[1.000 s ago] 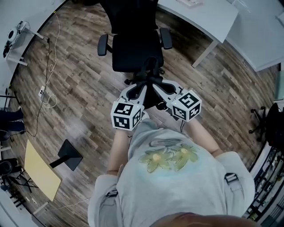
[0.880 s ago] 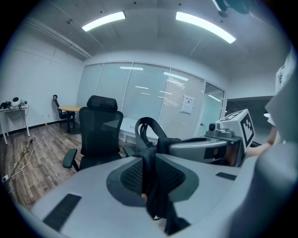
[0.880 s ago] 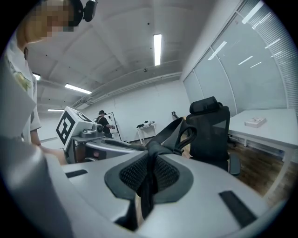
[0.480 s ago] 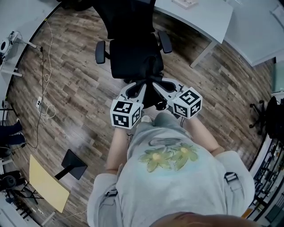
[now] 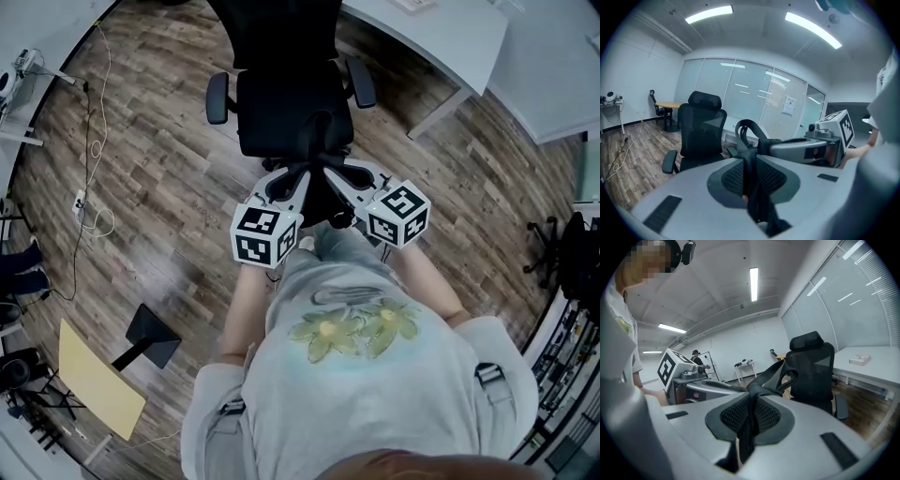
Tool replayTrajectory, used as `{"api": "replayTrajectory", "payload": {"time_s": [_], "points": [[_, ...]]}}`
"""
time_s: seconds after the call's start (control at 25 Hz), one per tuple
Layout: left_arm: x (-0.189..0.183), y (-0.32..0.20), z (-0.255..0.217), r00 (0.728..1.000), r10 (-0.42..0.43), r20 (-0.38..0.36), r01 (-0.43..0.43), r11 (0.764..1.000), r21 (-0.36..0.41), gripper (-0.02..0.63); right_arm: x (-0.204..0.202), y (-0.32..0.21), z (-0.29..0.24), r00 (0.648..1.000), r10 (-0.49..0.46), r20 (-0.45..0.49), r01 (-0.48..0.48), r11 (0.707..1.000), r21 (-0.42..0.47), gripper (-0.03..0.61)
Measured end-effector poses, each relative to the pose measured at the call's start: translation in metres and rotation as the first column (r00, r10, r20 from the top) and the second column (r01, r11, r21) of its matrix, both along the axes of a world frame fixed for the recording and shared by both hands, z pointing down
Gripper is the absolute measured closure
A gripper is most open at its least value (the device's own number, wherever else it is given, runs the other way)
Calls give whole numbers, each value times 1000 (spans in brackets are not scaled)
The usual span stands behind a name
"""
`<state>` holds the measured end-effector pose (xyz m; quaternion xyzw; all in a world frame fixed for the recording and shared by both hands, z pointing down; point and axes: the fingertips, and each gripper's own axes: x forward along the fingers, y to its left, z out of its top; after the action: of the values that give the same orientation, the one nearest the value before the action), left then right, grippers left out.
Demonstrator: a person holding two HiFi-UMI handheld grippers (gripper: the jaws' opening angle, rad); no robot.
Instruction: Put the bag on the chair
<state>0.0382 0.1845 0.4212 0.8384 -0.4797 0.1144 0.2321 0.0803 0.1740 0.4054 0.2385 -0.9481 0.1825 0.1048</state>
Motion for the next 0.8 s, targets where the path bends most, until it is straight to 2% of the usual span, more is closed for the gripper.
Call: {"api": "replayTrajectory", "payload": {"time_s": [0.36,0.8], "points": [[-22,-36,2,1000,-21,14,21,1000,0,545,-23,-37,2,1000,-24,6,24,1000,-4,541],[-52,-107,-6,998,-60,29,60,998,22,545,-53,-111,-6,998,-58,19,57,998,18,541]]}}
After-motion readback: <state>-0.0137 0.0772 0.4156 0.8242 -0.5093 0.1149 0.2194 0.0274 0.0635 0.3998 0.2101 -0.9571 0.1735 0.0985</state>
